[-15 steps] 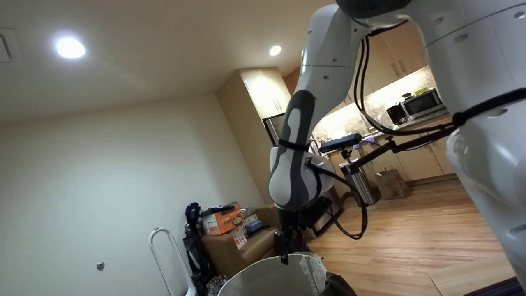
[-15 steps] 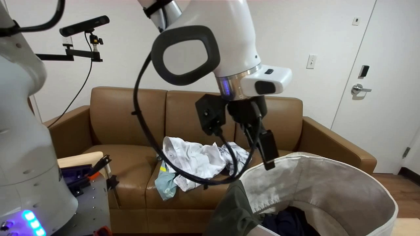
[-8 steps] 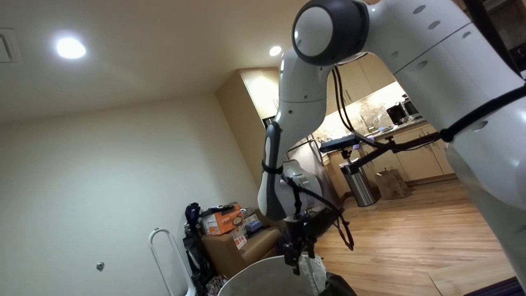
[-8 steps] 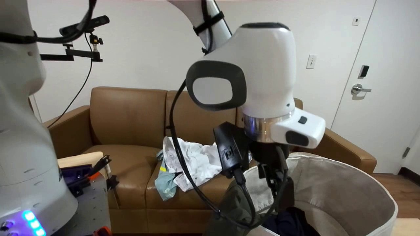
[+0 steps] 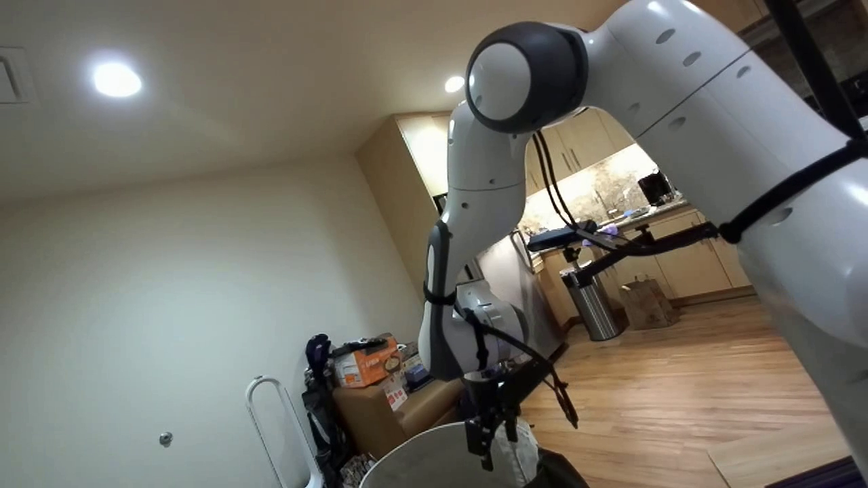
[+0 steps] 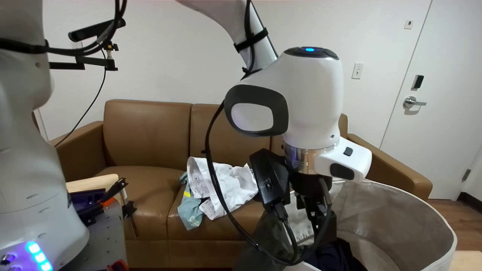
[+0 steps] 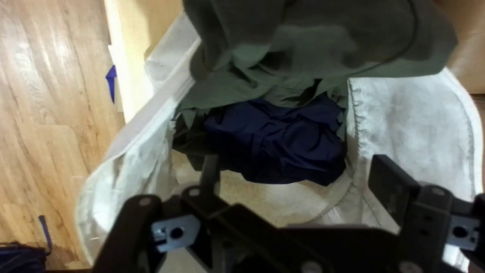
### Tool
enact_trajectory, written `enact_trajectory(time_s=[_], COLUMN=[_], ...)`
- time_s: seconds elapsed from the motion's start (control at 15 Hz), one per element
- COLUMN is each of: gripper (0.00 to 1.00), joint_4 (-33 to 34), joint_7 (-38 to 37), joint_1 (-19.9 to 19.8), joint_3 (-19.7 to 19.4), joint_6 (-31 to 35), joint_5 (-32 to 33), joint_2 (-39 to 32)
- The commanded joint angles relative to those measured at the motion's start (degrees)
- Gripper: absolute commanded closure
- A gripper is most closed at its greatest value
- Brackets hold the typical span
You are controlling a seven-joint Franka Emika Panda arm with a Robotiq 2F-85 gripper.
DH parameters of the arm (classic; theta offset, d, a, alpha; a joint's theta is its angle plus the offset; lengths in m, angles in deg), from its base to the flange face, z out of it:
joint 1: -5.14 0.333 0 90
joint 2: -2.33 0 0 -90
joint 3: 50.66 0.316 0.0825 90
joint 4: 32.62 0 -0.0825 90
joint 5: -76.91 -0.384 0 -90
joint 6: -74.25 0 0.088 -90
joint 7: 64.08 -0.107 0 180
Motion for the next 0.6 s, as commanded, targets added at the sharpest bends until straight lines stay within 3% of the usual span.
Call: enact_trajectory(time_s=[0.0, 0.2, 0.27, 0.53], gripper=[0.00, 0.00, 0.00, 0.00], joint_4=[10.7, 16.7, 18.6, 25.7], joint_7=[9.1, 8.0, 5.3, 1.0], joint_1=[-5.7, -7.2, -11.9, -14.1], joint_3=[6.8, 8.1, 12.5, 13.9], joint_6=[-6.2, -7.9, -5.7, 2.2], joint_5=[-11.0, -10.4, -6.3, 4.4], joint_2=[-12.2, -22.2, -25.0, -35.8])
